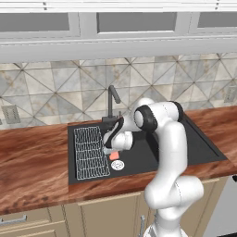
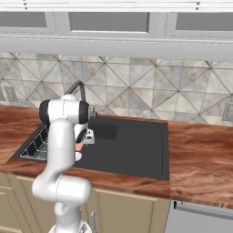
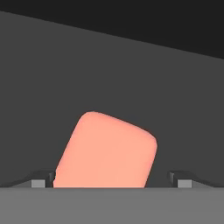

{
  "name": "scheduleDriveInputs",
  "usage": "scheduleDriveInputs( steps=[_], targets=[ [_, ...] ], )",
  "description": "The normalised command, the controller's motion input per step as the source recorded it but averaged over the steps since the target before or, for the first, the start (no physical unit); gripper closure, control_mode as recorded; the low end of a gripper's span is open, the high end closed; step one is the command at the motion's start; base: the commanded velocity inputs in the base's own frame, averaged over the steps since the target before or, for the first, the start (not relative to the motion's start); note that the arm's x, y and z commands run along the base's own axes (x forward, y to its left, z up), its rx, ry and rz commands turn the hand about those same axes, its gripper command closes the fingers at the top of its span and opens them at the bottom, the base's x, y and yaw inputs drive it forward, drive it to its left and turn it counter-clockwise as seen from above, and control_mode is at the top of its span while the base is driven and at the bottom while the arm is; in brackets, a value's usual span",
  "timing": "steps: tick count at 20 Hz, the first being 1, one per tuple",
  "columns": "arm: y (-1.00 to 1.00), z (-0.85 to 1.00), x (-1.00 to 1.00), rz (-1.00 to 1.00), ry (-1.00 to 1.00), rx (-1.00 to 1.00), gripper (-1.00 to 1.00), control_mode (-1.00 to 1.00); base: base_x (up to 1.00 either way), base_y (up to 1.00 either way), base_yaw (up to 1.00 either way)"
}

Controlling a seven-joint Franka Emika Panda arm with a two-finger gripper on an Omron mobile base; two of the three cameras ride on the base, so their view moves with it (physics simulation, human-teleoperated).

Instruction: Pick up the bar soap and sponge from the sink, and place them back in the cabinet, and close the cabinet doors.

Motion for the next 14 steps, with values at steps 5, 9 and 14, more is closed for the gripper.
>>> scheduleDriveInputs(
  steps=[5,9,14],
  targets=[
    [-0.39,-0.3,0.0,0.0,-0.02,0.0,1.0,-1.0,0.0,0.0,0.0],
    [-0.01,-0.44,-0.21,0.0,0.0,0.0,1.0,-1.0,0.0,0.0,0.0],
    [0.0,-0.41,-0.23,0.0,0.0,0.0,1.0,-1.0,0.0,0.0,0.0]
  ],
)
